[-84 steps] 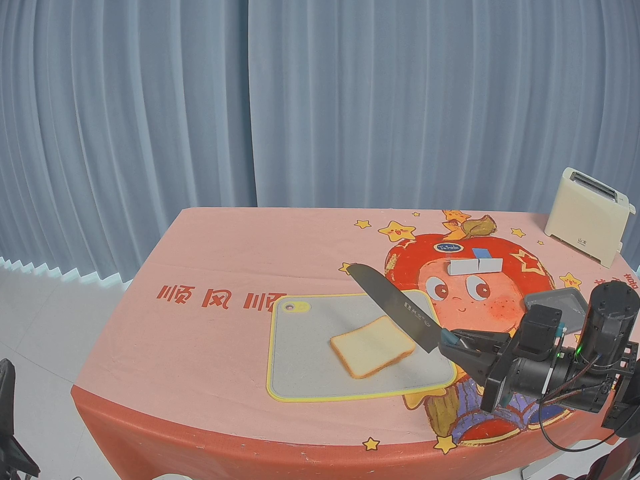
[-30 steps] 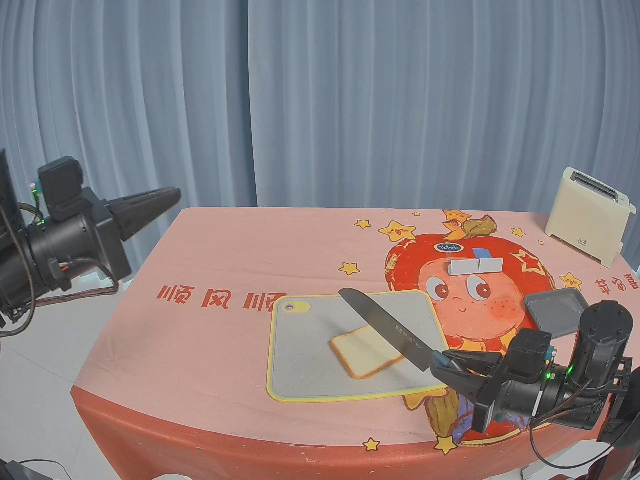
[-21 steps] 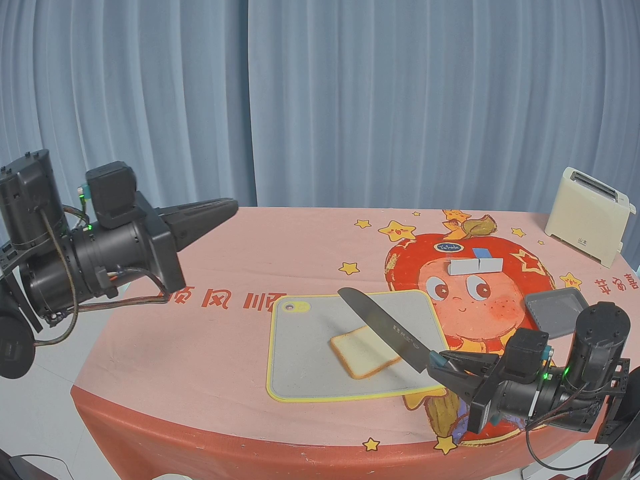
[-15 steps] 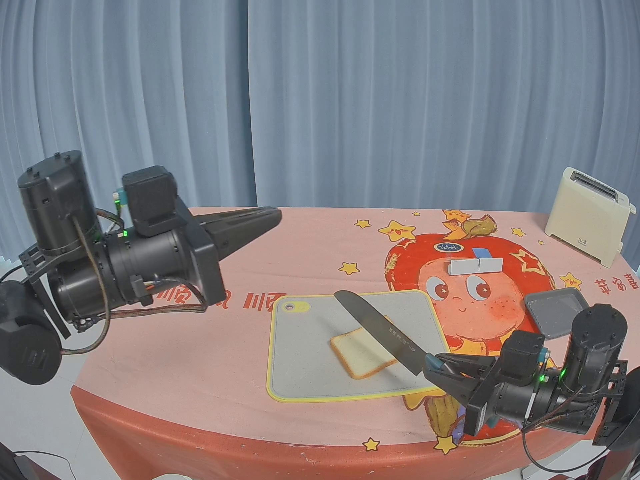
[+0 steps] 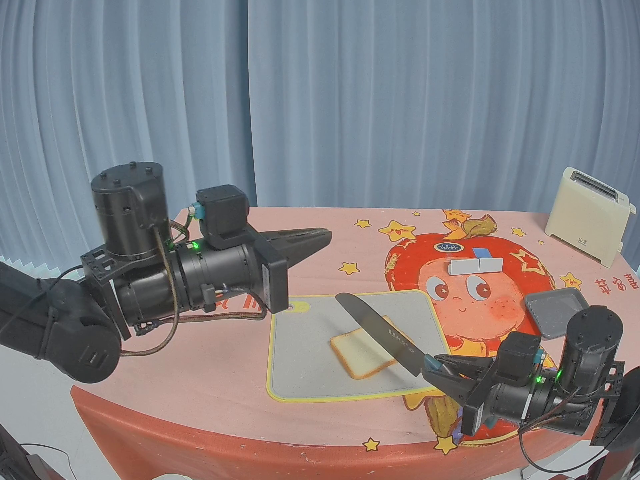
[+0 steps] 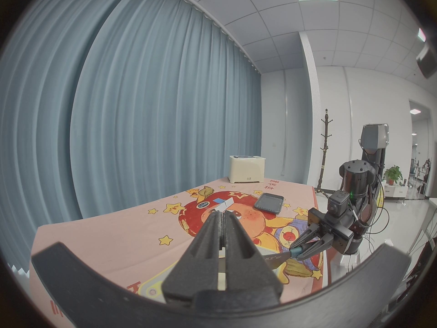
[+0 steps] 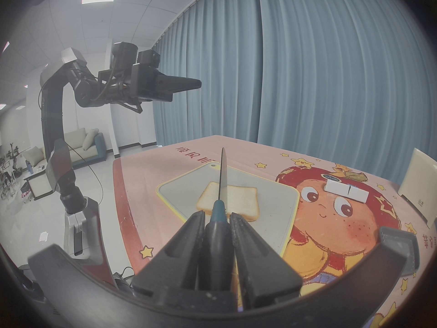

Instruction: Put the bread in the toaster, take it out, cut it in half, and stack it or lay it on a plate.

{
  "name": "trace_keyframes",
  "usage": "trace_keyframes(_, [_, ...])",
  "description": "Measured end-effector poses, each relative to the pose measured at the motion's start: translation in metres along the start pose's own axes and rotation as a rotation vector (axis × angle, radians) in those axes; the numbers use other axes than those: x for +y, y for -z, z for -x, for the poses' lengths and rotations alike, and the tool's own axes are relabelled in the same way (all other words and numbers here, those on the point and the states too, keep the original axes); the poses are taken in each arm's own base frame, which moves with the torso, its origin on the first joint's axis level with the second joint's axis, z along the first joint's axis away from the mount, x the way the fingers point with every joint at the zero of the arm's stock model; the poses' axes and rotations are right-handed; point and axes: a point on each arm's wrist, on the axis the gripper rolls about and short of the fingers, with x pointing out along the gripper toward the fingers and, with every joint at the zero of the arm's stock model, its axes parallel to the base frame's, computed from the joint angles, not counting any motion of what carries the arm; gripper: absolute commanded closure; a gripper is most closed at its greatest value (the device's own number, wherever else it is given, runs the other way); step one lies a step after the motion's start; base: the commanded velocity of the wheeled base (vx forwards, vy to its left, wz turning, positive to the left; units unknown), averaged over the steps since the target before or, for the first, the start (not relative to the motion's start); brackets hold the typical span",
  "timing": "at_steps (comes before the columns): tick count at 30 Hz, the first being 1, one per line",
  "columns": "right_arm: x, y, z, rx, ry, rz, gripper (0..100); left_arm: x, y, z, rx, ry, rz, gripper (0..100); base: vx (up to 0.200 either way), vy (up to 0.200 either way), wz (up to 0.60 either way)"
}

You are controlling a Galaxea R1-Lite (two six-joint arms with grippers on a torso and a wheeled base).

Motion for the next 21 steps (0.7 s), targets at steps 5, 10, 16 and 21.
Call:
trace_keyframes(5, [0.0,0.0,0.0,0.001,0.0,0.001,100,0.002,0.01,-0.015,-0.013,0.012,-0.018,100,0.0,0.0,0.0])
trace_keyframes(10, [0.0,0.0,0.0,0.002,0.0,0.001,100,0.003,0.023,-0.033,0.003,0.029,-0.013,100,0.0,0.0,0.0])
trace_keyframes(16, [0.0,0.0,0.0,0.002,0.001,0.0,100,0.001,0.032,-0.05,0.022,0.051,-0.007,100,0.0,0.0,0.0])
trace_keyframes(21, [-0.002,-0.001,-0.002,-0.002,0.012,-0.005,100,0.002,0.035,-0.06,0.022,0.057,-0.008,100,0.0,0.0,0.0])
